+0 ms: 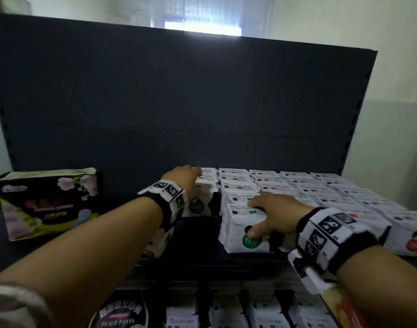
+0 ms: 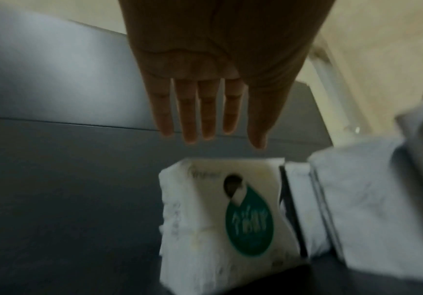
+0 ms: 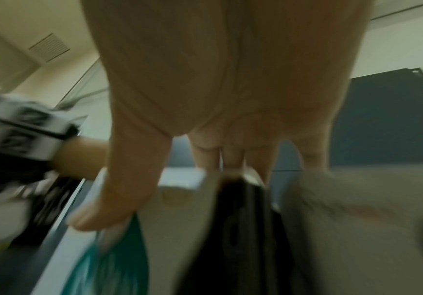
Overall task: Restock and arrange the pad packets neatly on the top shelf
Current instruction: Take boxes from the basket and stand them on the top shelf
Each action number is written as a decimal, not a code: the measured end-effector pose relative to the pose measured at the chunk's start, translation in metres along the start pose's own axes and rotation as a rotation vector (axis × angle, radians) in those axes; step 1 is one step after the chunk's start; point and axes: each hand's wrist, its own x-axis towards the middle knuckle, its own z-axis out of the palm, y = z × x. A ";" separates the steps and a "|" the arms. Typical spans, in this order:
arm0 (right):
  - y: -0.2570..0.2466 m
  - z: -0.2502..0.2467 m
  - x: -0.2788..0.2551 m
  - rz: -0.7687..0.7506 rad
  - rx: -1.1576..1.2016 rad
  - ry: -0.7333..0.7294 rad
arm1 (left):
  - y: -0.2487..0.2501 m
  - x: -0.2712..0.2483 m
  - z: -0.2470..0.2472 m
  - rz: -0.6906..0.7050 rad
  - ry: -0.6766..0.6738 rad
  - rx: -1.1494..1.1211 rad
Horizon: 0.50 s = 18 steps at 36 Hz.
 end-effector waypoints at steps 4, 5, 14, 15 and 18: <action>-0.020 -0.019 0.004 0.056 -0.053 -0.065 | -0.025 -0.027 -0.020 0.022 0.029 -0.123; -0.028 -0.025 0.005 0.056 -0.070 -0.044 | -0.033 -0.034 -0.025 0.020 0.034 -0.134; -0.194 -0.050 0.042 -0.184 0.028 0.072 | -0.154 -0.102 -0.084 -0.028 0.092 -0.022; -0.215 -0.049 0.049 -0.206 0.028 0.061 | -0.174 -0.108 -0.090 -0.049 0.079 0.020; -0.266 -0.039 0.070 -0.219 0.018 -0.005 | -0.230 -0.122 -0.099 -0.149 -0.067 0.142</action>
